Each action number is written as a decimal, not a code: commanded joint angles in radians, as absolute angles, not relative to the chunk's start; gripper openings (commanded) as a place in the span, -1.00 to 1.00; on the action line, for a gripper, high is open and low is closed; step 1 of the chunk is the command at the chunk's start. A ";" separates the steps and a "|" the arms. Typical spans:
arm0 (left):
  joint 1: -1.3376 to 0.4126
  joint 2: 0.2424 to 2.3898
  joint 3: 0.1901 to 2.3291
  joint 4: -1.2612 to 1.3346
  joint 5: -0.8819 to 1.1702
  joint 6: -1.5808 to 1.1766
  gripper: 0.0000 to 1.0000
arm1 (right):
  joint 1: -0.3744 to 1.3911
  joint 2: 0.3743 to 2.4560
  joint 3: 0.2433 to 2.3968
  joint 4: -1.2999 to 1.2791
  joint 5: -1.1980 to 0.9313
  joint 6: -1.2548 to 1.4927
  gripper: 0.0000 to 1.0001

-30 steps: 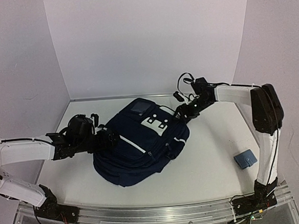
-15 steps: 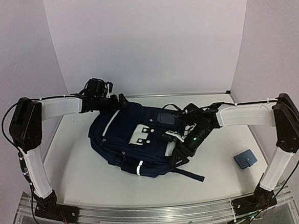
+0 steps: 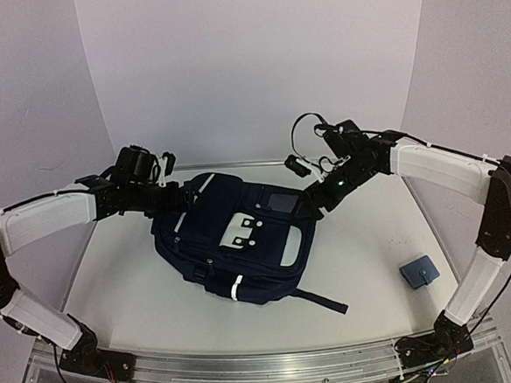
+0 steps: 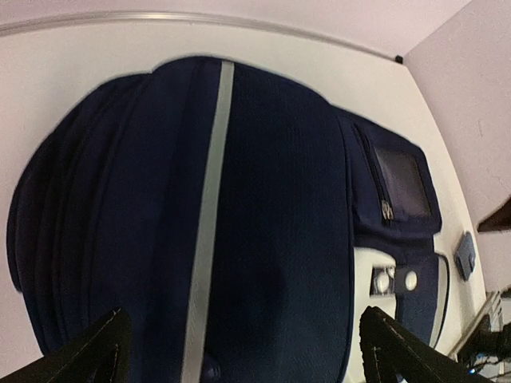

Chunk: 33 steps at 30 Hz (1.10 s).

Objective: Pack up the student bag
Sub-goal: Adjust the student bag at the center of the board, then move the personal item to the center of the board.

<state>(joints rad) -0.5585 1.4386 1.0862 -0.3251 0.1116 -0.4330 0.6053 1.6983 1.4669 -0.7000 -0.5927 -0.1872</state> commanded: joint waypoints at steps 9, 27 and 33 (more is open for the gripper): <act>-0.678 1.276 0.961 -0.446 0.032 -0.448 0.99 | 0.353 1.568 1.254 -1.047 -0.195 -0.516 0.70; -0.709 1.283 0.954 -0.409 0.040 -0.439 0.99 | -0.043 1.690 0.945 -0.971 0.129 -0.979 0.70; -0.709 1.293 0.947 -0.400 0.057 -0.442 0.99 | 0.030 1.763 0.967 -1.007 -0.060 -0.919 0.54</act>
